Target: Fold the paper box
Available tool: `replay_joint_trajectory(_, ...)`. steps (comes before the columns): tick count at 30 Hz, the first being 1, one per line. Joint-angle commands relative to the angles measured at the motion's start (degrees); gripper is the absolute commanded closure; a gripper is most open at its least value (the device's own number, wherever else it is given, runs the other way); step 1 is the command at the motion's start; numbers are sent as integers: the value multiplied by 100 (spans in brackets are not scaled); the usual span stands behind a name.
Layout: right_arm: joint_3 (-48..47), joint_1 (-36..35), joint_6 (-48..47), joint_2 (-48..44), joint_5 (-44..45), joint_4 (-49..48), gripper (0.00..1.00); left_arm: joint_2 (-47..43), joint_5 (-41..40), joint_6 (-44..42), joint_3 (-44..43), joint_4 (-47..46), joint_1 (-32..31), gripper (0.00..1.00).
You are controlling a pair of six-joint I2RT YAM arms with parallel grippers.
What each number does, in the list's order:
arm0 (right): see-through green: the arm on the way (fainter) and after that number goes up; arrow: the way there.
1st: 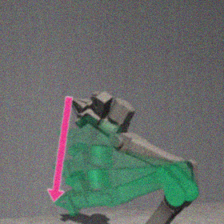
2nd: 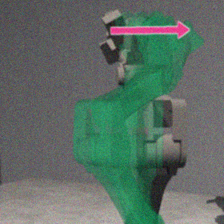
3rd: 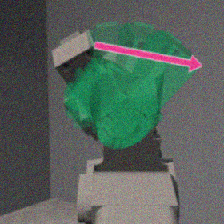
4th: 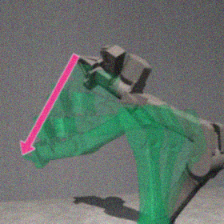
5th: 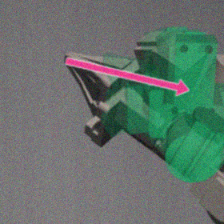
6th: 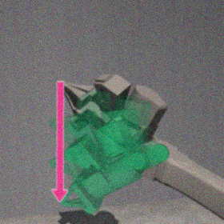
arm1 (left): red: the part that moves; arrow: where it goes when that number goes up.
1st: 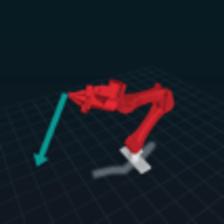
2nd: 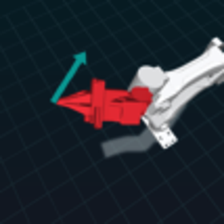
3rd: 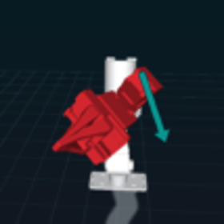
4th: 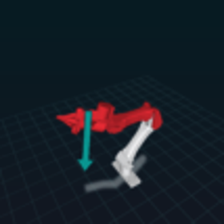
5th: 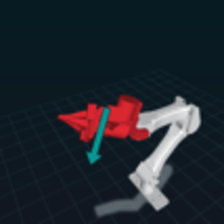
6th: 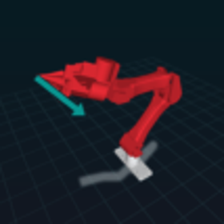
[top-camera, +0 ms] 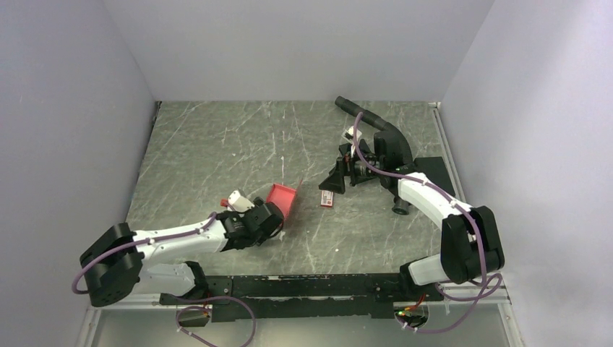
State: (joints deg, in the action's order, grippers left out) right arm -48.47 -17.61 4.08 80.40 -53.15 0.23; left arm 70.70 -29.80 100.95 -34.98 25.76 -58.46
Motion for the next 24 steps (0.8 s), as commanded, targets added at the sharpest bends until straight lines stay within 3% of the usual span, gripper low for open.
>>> replay_joint_trajectory(1, -225, -6, -550, -274, -35, 326, 0, -483, 292, -602, -119, 559, 18, 32)
replay_joint_trajectory(3, -245, -4, -804, -388, 67, 447, 0, -786, 209, -1212, -189, 773, 18, 31)
replay_joint_trajectory(8, -211, -6, -1109, -631, 102, 585, 0, -1627, -40, -3802, -219, 538, 169, 17)
replay_joint_trajectory(11, -210, -6, -1128, -659, 47, 605, 0, -2171, 654, -5270, 21, -246, 768, 16)
replay_joint_trajectory(13, -216, 2, -1146, -650, 28, 620, 0, -2338, 1415, -5835, 157, -676, 1474, 21)
replay_joint_trajectory(17, -216, -3, -1171, -627, -59, 644, 0, -1748, 2783, -6216, 9, -979, 2708, 23)
replay_joint_trajectory(24, -198, -6, -1232, -615, -141, 660, 0, 115, 3701, -6837, -921, -1003, 3260, 26)
